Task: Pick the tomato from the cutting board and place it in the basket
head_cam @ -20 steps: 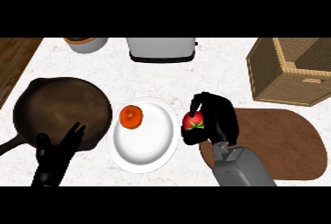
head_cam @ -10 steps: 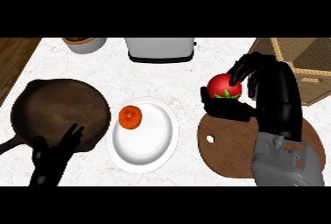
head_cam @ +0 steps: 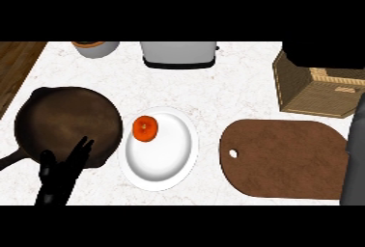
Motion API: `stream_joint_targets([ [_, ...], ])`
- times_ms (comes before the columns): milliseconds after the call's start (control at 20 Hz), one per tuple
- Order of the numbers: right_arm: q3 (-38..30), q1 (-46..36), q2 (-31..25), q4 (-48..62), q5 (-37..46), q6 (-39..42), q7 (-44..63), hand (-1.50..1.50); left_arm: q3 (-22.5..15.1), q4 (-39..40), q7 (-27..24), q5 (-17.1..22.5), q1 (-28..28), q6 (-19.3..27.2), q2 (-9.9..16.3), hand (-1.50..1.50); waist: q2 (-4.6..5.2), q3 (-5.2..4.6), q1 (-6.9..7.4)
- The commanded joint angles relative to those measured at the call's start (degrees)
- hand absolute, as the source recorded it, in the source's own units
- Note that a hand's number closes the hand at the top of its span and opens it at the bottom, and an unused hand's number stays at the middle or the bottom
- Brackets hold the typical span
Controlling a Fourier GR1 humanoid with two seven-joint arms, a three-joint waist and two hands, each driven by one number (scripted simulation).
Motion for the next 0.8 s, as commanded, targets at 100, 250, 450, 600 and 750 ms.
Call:
stream_joint_targets([
  [100, -5.83, -2.20, -5.38, 9.02, -2.76, -0.22, -4.23, 1.50, -0.59, -1.62, 3.52, -0.46, 0.19, 0.78, -1.00, 0.00, 0.28, -0.27, 0.11],
  [250, -8.62, -4.76, -9.70, 16.26, -5.25, 1.57, -8.50, 1.50, 0.53, 5.93, -0.18, -0.47, -3.09, 0.38, -1.35, 0.00, 0.45, -0.30, 0.02],
  [450, -8.27, -2.91, -10.61, 21.95, -3.78, -1.33, -13.37, 1.50, 0.34, 0.47, 1.03, -0.48, 2.00, -1.19, 0.32, 0.00, 0.41, -0.28, 0.50],
  [600, -9.28, -3.61, -11.22, 26.25, -4.87, -3.77, -17.78, 1.50, -0.38, 1.62, 0.96, -1.29, 0.19, 1.04, -2.25, 0.00, 0.40, -0.27, 0.35],
  [750, -11.26, -3.93, -9.56, 34.99, -5.27, -10.37, -23.82, 1.50, -0.50, 3.18, 0.64, -1.98, -1.53, 0.48, -1.64, 0.00, 0.61, -0.26, 0.70],
])
